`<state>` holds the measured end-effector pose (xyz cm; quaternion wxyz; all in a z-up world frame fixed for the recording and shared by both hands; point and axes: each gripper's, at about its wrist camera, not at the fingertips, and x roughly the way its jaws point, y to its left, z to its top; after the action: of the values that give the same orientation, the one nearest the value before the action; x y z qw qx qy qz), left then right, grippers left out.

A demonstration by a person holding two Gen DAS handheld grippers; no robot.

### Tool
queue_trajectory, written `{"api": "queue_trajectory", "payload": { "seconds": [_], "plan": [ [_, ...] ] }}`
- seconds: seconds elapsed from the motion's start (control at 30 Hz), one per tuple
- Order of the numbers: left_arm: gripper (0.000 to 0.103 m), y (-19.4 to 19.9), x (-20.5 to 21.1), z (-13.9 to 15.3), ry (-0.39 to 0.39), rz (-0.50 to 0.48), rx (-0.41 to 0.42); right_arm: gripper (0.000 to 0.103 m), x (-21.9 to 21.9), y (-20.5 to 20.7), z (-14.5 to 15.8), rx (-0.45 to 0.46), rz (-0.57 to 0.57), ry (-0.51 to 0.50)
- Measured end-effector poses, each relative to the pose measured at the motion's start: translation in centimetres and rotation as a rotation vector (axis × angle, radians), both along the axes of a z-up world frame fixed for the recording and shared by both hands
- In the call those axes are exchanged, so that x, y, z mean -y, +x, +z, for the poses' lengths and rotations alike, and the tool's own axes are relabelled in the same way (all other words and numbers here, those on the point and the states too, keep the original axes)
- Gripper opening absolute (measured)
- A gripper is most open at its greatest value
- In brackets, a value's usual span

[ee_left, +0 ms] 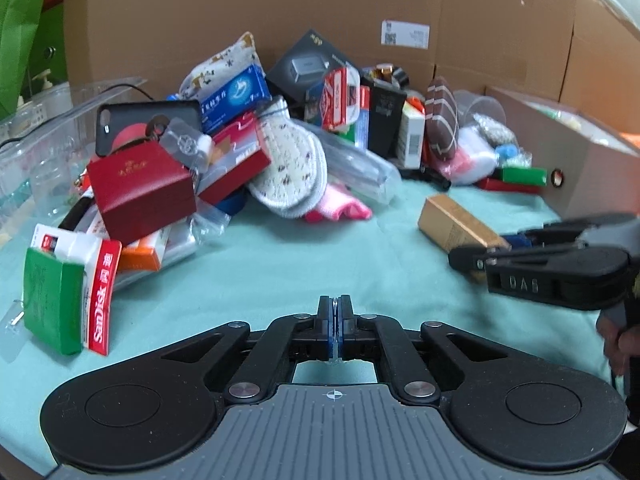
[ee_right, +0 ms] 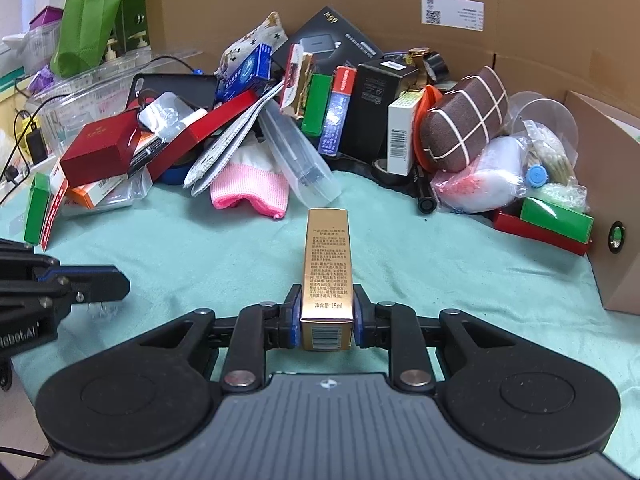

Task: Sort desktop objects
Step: 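Lift and carry the gold box with the right tool toward the white box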

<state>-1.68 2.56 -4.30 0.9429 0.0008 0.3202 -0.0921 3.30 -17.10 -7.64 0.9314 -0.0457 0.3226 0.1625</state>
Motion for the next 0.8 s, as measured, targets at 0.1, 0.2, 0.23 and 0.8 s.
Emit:
{"api": "queue_trajectory", "payload": {
  "seconds": [0.1, 0.2, 0.23, 0.8],
  "plan": [
    [0.000, 0.5, 0.4, 0.9, -0.015, -0.005, 0.027, 0.027, 0.6, -0.2, 0.5, 0.013, -0.009, 0.019],
    [0.000, 1.0, 1.1, 2.0, -0.040, -0.020, 0.059, 0.027, 1.3, -0.5, 1.5, 0.043, -0.021, 0.031],
    [0.000, 1.2, 1.4, 2.4, -0.049, -0.028, 0.069, 0.027, 1.6, -0.6, 2.0, 0.056, -0.024, 0.033],
    [0.000, 8.4, 13.6, 10.2, -0.192, -0.279, 0.191, 0.027, 12.1, -0.6, 9.4, 0.283, -0.269, 0.016]
  ]
}}
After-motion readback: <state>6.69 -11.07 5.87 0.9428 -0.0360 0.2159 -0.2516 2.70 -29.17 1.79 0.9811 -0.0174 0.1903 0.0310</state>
